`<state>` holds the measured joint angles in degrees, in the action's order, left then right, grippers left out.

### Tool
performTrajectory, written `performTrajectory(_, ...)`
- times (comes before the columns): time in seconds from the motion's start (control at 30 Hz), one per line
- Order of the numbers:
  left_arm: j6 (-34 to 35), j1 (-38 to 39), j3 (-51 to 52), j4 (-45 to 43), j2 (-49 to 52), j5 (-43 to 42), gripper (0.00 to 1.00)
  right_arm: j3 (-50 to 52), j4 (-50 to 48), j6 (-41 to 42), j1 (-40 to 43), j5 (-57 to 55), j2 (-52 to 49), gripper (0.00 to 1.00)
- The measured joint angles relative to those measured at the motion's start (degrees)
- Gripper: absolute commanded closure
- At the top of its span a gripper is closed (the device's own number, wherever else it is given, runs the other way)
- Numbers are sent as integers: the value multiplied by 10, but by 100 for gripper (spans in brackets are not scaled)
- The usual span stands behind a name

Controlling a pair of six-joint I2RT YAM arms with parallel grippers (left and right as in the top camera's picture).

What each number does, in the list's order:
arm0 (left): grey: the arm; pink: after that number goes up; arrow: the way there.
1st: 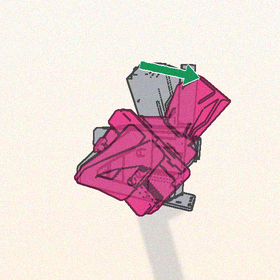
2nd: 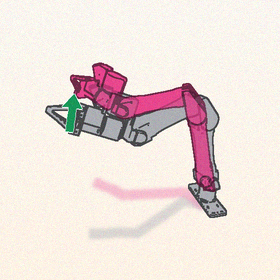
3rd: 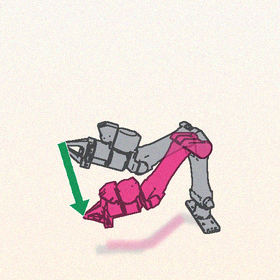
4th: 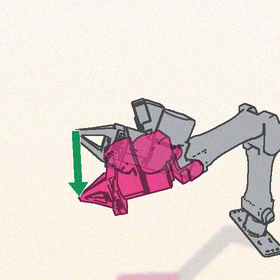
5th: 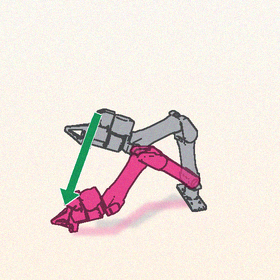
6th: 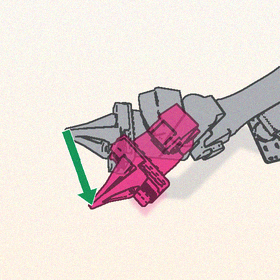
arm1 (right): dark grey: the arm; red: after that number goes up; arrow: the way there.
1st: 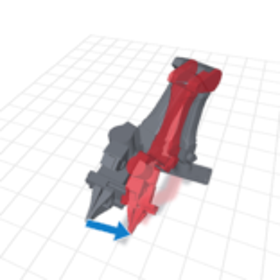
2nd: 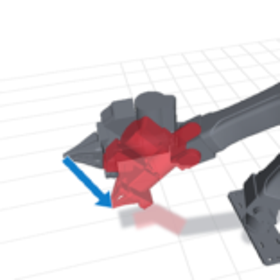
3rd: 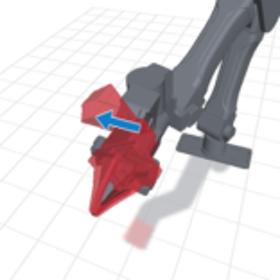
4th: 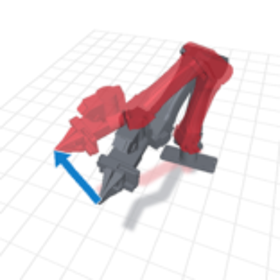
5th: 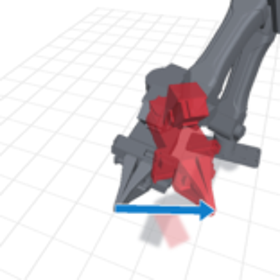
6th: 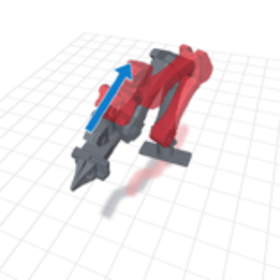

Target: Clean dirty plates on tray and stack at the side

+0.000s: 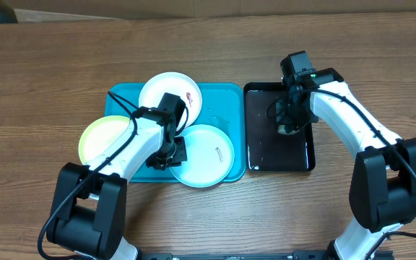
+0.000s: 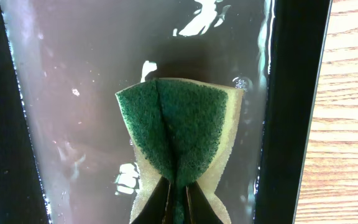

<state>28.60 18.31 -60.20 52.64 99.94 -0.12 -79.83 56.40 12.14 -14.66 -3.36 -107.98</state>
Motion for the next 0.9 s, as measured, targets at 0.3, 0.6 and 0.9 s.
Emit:
performTrajectory(0.3,2,-6,2,-8,0,-6,96,-65,85,-2,0,0,0,96)
performTrajectory(0.6,5,-8,2,-12,0,-47,96,-127,166,-14,0,21,0,96)
performTrajectory(0.9,5,-8,2,-25,0,-57,96,-127,164,-8,-5,25,0,96)
